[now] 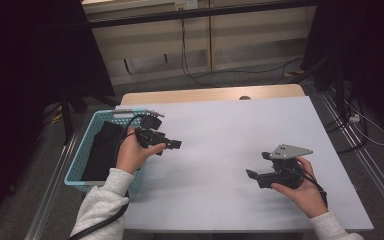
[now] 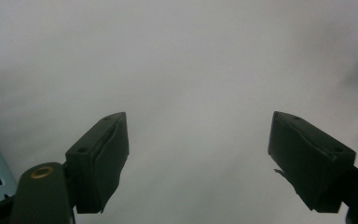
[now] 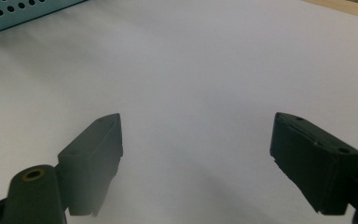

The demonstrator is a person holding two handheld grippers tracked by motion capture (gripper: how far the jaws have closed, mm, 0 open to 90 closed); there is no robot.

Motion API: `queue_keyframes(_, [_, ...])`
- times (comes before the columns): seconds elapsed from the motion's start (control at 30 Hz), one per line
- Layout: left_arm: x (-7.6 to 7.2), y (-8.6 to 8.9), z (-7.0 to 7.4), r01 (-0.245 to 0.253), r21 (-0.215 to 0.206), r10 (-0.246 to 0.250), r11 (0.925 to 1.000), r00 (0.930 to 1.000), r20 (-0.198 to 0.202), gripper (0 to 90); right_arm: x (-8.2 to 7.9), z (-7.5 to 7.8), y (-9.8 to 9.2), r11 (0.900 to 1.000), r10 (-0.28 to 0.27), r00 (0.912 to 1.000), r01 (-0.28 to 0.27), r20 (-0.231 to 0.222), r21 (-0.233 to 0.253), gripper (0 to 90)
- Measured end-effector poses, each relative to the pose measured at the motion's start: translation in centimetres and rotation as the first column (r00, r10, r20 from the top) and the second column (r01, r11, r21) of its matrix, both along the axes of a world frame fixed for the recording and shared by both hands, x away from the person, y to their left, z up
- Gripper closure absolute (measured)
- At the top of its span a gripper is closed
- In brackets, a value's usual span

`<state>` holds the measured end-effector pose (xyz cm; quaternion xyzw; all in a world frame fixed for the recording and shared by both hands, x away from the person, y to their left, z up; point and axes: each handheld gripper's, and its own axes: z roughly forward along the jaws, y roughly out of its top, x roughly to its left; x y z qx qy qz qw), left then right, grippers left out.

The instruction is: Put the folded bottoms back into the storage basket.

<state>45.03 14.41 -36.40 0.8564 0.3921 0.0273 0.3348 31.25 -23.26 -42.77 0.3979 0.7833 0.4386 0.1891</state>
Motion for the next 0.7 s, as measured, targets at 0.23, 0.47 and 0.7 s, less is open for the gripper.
queue_keyframes(0.23, [-0.5,-0.2,-0.7,0.013,-0.008,-0.013,0.9999,0.9999,-0.004,19.6,-0.2,0.0,-0.7,1.000,-0.007,0.9999,0.007,-0.008,0.008,16.4])
queue_keyframes(0.47, [-1.2,-0.3,-1.3,0.019,-0.016,-0.019,0.9997,0.9998,0.000,19.0,-0.5,-0.1,-1.0,1.000,-0.009,0.9999,0.009,-0.012,0.000,16.4])
queue_keyframes(0.7, [-1.7,-0.3,-1.6,0.037,-0.017,-0.037,0.9992,0.9993,0.008,19.0,-0.8,-0.2,-1.3,1.000,-0.002,0.9997,0.002,-0.023,-0.006,16.3])
